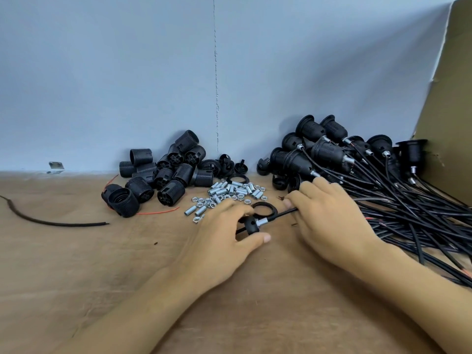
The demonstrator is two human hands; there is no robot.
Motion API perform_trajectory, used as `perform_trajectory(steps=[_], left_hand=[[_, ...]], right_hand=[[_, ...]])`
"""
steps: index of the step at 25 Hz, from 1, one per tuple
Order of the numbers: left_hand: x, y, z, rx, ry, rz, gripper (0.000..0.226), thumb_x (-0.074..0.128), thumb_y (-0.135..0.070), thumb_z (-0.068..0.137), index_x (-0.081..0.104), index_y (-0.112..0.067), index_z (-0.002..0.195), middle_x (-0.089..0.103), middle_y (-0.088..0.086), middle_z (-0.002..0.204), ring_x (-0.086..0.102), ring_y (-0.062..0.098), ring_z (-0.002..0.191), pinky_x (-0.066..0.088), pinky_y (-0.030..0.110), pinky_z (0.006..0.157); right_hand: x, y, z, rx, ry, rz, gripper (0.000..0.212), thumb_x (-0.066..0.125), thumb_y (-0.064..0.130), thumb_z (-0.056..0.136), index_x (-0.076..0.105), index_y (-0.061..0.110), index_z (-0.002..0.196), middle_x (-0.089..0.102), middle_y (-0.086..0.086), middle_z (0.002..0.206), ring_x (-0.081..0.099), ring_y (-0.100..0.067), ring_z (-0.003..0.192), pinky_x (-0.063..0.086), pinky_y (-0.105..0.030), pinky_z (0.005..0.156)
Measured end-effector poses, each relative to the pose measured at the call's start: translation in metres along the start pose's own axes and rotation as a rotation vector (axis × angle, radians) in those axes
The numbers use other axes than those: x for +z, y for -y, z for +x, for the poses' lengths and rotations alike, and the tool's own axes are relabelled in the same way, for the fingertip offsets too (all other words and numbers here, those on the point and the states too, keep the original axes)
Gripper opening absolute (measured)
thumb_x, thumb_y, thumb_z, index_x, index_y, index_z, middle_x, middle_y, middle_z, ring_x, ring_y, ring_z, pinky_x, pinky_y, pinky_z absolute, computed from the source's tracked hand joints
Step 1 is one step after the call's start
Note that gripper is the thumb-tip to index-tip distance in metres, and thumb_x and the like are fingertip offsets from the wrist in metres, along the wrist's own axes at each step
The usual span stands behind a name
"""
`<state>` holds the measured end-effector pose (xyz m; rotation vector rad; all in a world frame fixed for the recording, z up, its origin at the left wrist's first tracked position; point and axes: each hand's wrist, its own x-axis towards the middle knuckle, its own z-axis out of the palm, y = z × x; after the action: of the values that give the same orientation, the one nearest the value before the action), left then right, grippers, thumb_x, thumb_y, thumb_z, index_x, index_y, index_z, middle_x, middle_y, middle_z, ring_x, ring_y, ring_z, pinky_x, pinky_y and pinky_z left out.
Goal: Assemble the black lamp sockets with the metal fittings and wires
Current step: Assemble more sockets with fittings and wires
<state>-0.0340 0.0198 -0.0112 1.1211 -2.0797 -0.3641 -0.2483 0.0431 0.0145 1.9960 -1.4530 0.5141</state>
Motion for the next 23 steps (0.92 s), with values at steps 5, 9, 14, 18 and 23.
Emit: perform_trajectory(steps=[5,9,14,18,23], left_hand=[[-0.001,0.008,0.004,-0.091,0.038,-0.084,0.052,0.087,-0.036,0.075,0.070,-0.033,0.123,0.058,-0.028,0.098,0.054,-0.012,0.086,0.037,0.002,0.071],[-0.001,0.009,0.003,-0.174,0.012,-0.133,0.047,0.088,-0.035,0.074,0.071,-0.039,0.118,0.060,-0.026,0.077,0.058,-0.009,0.080,0.038,0.007,0.065],[0.000,0.006,0.004,-0.188,0.026,-0.176,0.044,0.087,-0.033,0.074,0.071,-0.040,0.114,0.069,-0.020,0.082,0.058,-0.001,0.068,0.051,0.019,0.070],[-0.004,0.010,0.005,-0.178,0.056,-0.287,0.058,0.076,-0.009,0.076,0.062,-0.038,0.124,0.070,-0.017,0.107,0.060,-0.004,0.071,0.048,0.018,0.073],[-0.011,0.013,0.011,-0.190,-0.217,-0.163,0.045,0.064,-0.005,0.077,0.066,-0.028,0.115,0.064,-0.017,0.114,0.061,0.006,0.104,0.046,0.022,0.088]], right_hand=[[0.000,-0.018,-0.001,0.079,0.033,-0.116,0.012,0.065,0.017,0.091,0.067,0.009,0.082,0.052,-0.006,0.075,0.047,-0.030,0.075,0.032,-0.038,0.066],[0.000,-0.017,-0.002,0.201,0.275,-0.194,0.028,0.038,0.030,0.099,0.062,0.017,0.103,0.053,-0.003,0.097,0.043,-0.027,0.094,0.030,-0.036,0.080],[-0.014,0.014,0.001,0.153,0.305,0.062,0.059,0.033,0.048,0.079,0.052,0.026,0.130,0.051,0.004,0.120,0.042,-0.022,0.115,0.026,-0.037,0.098],[-0.002,0.046,-0.002,0.016,0.338,0.470,0.054,0.047,0.047,0.096,0.040,0.028,0.147,0.049,0.011,0.131,0.042,-0.012,0.121,0.032,-0.029,0.106],[0.009,0.037,-0.002,0.064,0.235,0.658,0.038,0.060,0.030,0.097,0.055,0.031,0.135,0.056,0.018,0.114,0.043,0.000,0.106,0.034,-0.014,0.098]])
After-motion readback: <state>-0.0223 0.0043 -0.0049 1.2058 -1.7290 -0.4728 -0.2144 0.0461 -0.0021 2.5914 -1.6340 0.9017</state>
